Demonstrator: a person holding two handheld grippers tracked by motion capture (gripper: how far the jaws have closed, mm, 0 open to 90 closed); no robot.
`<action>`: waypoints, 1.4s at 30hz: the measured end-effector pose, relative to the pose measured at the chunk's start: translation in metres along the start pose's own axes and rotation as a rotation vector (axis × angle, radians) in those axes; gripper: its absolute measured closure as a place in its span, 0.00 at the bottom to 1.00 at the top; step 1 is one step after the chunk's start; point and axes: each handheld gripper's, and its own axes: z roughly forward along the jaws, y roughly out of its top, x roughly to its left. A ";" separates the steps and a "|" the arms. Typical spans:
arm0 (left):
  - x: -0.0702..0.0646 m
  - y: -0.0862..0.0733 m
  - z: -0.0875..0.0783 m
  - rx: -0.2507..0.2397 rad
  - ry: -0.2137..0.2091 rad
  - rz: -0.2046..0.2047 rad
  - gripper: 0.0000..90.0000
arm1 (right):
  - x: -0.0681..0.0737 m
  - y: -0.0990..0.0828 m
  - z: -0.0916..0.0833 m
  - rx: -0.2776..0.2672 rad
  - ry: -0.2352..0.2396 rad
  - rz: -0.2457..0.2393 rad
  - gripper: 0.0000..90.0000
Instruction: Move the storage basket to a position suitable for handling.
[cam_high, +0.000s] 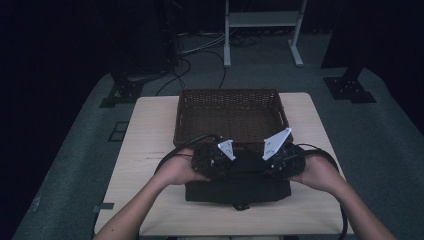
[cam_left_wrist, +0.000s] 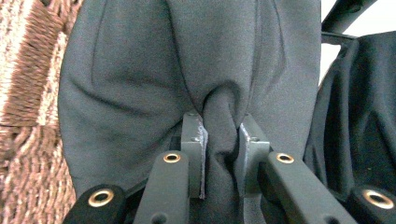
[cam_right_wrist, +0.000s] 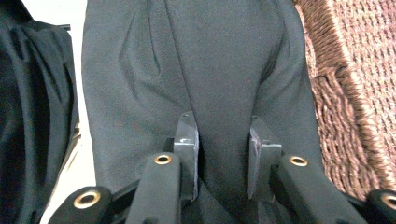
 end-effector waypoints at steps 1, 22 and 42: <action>0.000 0.000 0.000 0.000 0.000 0.000 0.85 | 0.000 0.000 0.000 0.000 0.000 0.000 0.77; 0.010 0.015 -0.040 0.004 0.029 0.015 0.85 | -0.015 0.021 -0.030 -0.044 -0.012 -0.006 0.77; 0.023 0.031 -0.071 -0.007 0.054 0.025 0.85 | -0.032 0.045 -0.061 -0.027 -0.045 -0.047 0.77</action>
